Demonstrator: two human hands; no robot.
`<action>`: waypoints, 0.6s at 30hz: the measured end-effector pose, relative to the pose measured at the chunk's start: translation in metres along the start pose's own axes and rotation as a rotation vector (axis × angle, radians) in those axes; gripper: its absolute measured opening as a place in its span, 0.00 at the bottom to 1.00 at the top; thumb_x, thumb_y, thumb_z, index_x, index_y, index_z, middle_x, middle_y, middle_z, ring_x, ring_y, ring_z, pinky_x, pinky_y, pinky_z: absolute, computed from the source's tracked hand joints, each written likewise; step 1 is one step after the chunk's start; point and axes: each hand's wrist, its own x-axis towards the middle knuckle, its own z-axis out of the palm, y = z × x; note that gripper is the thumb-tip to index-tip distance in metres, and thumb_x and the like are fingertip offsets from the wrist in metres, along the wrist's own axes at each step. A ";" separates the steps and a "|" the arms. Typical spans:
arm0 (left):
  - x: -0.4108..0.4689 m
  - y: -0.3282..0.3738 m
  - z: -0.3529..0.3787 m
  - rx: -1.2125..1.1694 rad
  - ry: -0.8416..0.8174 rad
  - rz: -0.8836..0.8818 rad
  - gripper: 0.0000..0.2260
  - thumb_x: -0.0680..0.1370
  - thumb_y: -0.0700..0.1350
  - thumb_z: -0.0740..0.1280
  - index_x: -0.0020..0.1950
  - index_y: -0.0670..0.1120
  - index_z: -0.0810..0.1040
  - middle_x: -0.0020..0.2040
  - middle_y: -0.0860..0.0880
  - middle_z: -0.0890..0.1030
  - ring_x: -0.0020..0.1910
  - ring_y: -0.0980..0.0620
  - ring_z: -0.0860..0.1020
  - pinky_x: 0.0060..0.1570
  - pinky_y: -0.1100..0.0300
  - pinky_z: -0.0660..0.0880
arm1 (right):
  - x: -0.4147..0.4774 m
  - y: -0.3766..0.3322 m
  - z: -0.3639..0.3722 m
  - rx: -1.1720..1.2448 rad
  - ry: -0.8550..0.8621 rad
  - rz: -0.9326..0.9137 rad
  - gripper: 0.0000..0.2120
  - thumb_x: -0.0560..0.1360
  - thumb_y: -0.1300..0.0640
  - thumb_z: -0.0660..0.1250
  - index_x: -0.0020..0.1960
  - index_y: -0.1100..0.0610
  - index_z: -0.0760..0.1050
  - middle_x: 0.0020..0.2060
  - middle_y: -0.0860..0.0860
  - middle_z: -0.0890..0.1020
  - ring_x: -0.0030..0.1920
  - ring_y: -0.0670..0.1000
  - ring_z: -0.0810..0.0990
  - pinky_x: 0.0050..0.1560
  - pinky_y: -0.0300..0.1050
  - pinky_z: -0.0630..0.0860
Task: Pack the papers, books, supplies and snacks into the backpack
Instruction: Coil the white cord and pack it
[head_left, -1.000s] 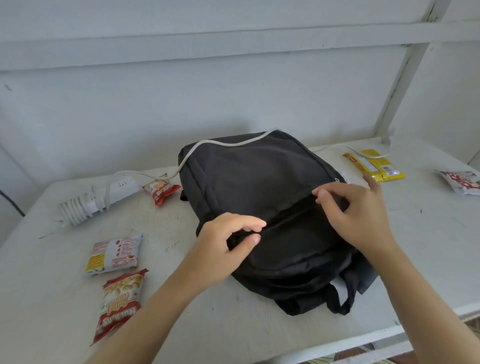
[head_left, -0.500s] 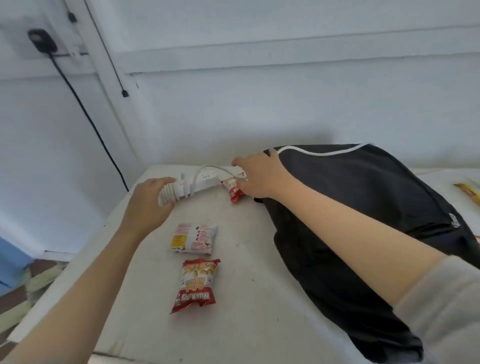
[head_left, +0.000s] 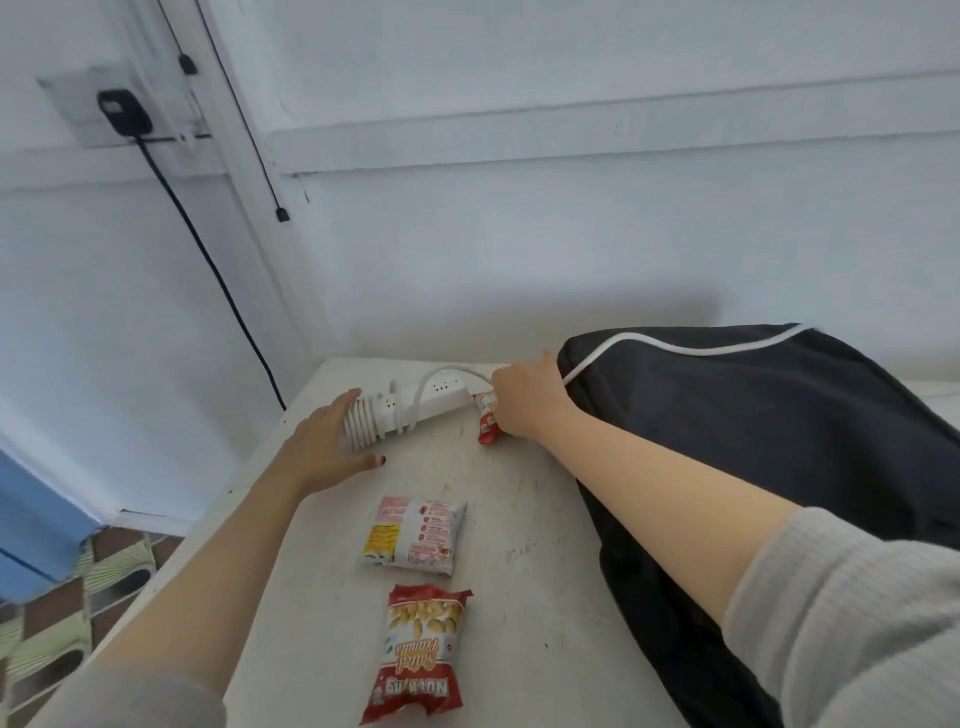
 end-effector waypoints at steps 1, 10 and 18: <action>0.002 0.001 0.003 -0.013 0.012 -0.001 0.43 0.66 0.55 0.76 0.75 0.53 0.56 0.73 0.45 0.63 0.70 0.44 0.62 0.67 0.48 0.62 | 0.000 0.000 0.000 0.001 0.024 0.007 0.09 0.76 0.59 0.58 0.37 0.56 0.65 0.30 0.48 0.67 0.38 0.51 0.72 0.55 0.49 0.66; 0.026 0.012 0.014 -0.020 0.096 -0.021 0.41 0.61 0.56 0.77 0.68 0.46 0.65 0.60 0.43 0.71 0.60 0.43 0.69 0.55 0.49 0.69 | 0.000 0.001 -0.007 0.247 0.076 0.028 0.06 0.78 0.63 0.59 0.53 0.58 0.71 0.39 0.50 0.72 0.38 0.50 0.71 0.33 0.41 0.64; 0.002 0.019 0.024 -0.202 0.251 0.050 0.53 0.63 0.52 0.78 0.76 0.56 0.44 0.51 0.44 0.71 0.53 0.43 0.71 0.52 0.45 0.72 | -0.008 0.027 -0.036 0.858 -0.003 -0.037 0.11 0.80 0.52 0.59 0.58 0.53 0.75 0.37 0.43 0.72 0.35 0.42 0.69 0.38 0.38 0.67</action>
